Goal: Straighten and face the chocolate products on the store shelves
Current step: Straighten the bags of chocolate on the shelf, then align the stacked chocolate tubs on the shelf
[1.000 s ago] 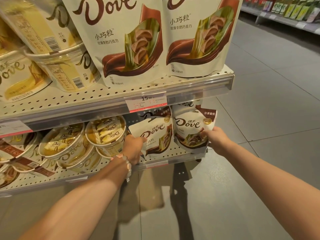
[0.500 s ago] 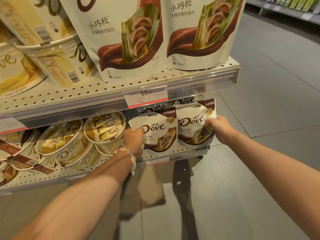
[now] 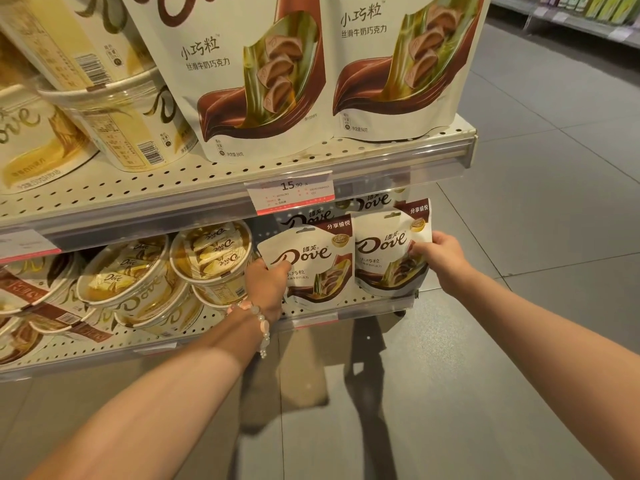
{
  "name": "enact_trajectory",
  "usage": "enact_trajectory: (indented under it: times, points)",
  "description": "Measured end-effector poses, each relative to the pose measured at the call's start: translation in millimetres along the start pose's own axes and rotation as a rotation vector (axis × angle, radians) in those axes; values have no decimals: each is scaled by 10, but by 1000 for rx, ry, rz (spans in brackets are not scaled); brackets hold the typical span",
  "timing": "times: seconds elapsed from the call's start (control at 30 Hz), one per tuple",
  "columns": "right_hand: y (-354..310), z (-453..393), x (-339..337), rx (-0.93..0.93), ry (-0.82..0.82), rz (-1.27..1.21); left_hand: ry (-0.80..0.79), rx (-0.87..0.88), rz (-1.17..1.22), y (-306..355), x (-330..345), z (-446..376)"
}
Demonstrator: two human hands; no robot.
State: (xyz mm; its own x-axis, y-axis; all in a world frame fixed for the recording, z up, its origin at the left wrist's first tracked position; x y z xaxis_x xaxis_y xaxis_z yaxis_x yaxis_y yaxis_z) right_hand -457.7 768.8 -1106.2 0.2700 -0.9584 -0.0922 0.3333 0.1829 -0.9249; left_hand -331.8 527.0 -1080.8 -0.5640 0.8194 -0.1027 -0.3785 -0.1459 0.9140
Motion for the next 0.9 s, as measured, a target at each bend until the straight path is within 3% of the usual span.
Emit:
enact_trajectory:
  times: [0.2,0.4,0.63,0.9]
  points:
    - [10,162,-20,-154,88,10,37,71,-70,20,-35,121]
    - [-89,603,42,-464,263,339,-35,88,-100,77,-118,423]
    - [-696,1260,382,-801,-35,433,-75,204,-305,655,-596,1027]
    - [-1720,1823,1266,-918,-315,339,106,484,-153,1520,-1482,1518]
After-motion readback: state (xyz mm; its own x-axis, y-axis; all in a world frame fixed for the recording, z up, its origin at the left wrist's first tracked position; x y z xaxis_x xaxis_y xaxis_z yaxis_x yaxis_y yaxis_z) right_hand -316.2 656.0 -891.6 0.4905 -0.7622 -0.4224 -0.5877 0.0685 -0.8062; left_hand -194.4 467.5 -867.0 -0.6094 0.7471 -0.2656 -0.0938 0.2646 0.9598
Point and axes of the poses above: each hand's wrist, its own z-axis away from the middle knuckle, its own x-axis out of the palm, y = z × x, the point moved 3 cm from there along -z, towards the middle knuckle, and after that the axes turned 7 degrees about -y, right-handed, at the moved point
